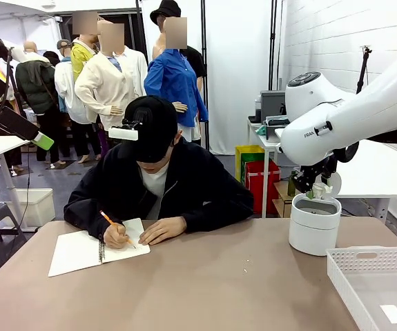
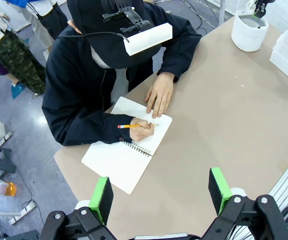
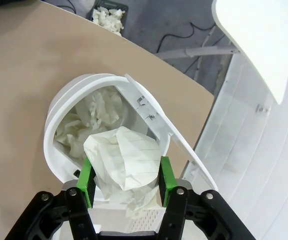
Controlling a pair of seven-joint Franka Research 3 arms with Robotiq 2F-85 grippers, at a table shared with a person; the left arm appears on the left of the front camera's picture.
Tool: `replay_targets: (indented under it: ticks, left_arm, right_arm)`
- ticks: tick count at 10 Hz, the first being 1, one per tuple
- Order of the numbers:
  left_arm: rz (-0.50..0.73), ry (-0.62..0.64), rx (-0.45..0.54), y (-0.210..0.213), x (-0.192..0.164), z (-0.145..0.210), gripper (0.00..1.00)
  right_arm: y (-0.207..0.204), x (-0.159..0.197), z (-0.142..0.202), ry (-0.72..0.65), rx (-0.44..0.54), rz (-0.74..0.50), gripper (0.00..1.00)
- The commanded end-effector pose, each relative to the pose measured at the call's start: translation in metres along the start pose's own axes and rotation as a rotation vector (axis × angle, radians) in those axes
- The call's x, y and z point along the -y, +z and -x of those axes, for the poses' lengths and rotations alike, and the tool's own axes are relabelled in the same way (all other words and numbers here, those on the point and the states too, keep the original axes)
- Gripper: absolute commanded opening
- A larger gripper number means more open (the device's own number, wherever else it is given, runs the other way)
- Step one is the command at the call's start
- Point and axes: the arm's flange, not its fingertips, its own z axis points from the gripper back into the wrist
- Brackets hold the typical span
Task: Sort the paper based on its condition.
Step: If a person hands you a paper, place it in the Organizing basket , and if it's crumpled, put it in the Trash can.
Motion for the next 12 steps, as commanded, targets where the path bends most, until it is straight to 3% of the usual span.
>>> replay_targets:
  ticks: [1,2,3,7,9,12]
  left_arm:
    - [-0.002,0.0,0.0,0.0,0.0,0.0,1.0]
    - [-0.002,0.0,0.0,0.0,0.0,0.0,1.0]
    - [-0.002,0.0,0.0,0.0,0.0,0.0,1.0]
    - [-0.002,0.0,0.0,0.0,0.0,0.0,1.0]
    - [-0.002,0.0,0.0,0.0,0.0,0.0,1.0]
    - [-0.002,0.0,0.0,0.0,0.0,0.0,1.0]
  right_arm:
    - [0.0,0.001,0.0,-0.001,-0.001,0.0,0.76]
    - [0.001,-0.001,0.001,-0.006,-0.005,-0.015,0.94]
    - [0.002,-0.001,0.0,-0.01,-0.011,-0.026,1.0]
    - [0.012,-0.007,0.007,-0.012,0.003,-0.097,1.0]
    - [0.04,-0.018,0.021,-0.054,0.038,-0.271,1.0]
    - [0.073,-0.045,0.049,0.017,0.095,-0.42,1.0]
